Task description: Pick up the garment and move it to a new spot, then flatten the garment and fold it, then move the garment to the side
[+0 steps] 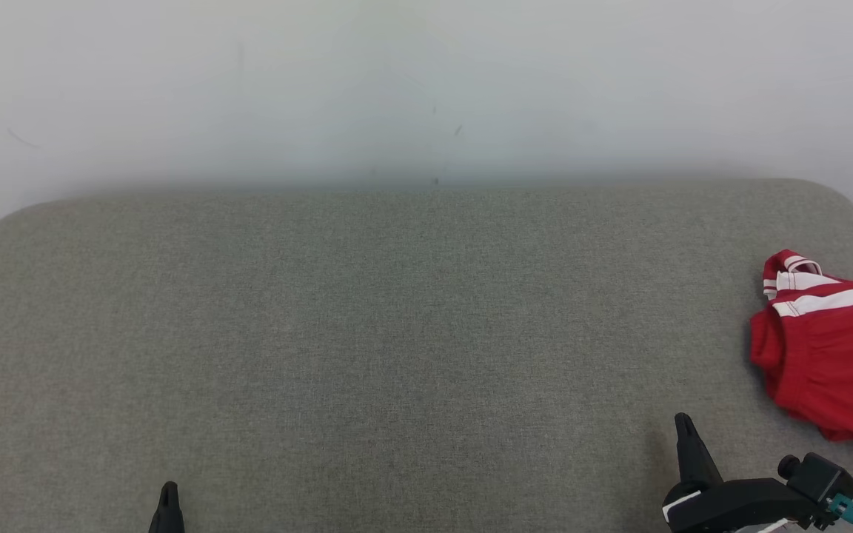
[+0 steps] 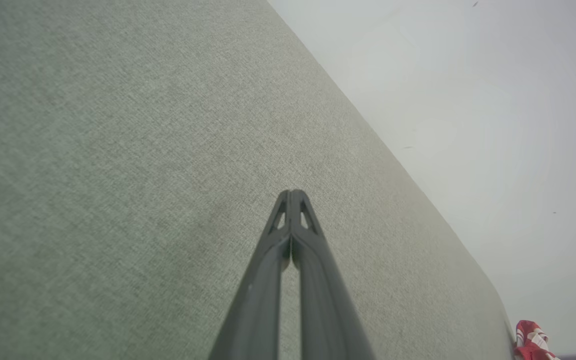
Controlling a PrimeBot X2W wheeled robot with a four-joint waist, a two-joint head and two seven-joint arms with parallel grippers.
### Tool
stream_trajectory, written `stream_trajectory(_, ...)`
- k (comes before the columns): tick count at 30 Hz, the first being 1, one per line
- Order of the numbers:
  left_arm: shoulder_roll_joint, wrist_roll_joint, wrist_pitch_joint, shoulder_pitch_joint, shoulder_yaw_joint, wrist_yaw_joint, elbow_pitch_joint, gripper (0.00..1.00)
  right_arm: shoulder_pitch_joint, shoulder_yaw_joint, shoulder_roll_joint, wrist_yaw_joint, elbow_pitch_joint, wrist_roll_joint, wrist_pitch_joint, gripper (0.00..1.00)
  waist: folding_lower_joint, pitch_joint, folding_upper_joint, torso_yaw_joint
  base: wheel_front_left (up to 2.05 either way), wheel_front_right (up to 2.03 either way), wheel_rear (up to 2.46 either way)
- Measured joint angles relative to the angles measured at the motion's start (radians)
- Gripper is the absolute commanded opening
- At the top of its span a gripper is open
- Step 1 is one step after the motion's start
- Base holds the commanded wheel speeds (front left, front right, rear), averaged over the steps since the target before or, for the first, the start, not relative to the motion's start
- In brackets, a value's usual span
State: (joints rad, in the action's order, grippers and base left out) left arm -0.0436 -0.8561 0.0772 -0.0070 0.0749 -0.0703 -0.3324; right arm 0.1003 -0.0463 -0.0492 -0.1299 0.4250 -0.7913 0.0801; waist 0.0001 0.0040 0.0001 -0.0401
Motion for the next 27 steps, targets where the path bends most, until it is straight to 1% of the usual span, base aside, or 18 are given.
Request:
stream_trajectory(11, -0.001, -0.133, -0.035, -0.018, 0.006, -0.009, 0.016, 0.00, 0.000, -0.012, 0.000, 0.000, -0.033, -0.148, -0.034, 0.00, 0.0000, 0.000, 0.0000, 0.005, 0.00, 0.00, 0.00)
stream_trajectory(27, -0.002, -0.307, -0.076, -0.040, 0.017, -0.025, 0.034, 0.00, 0.001, -0.028, 0.000, 0.000, -0.075, -0.334, -0.080, 0.00, 0.0000, 0.000, 0.0000, 0.013, 0.00, 0.00, 0.00)
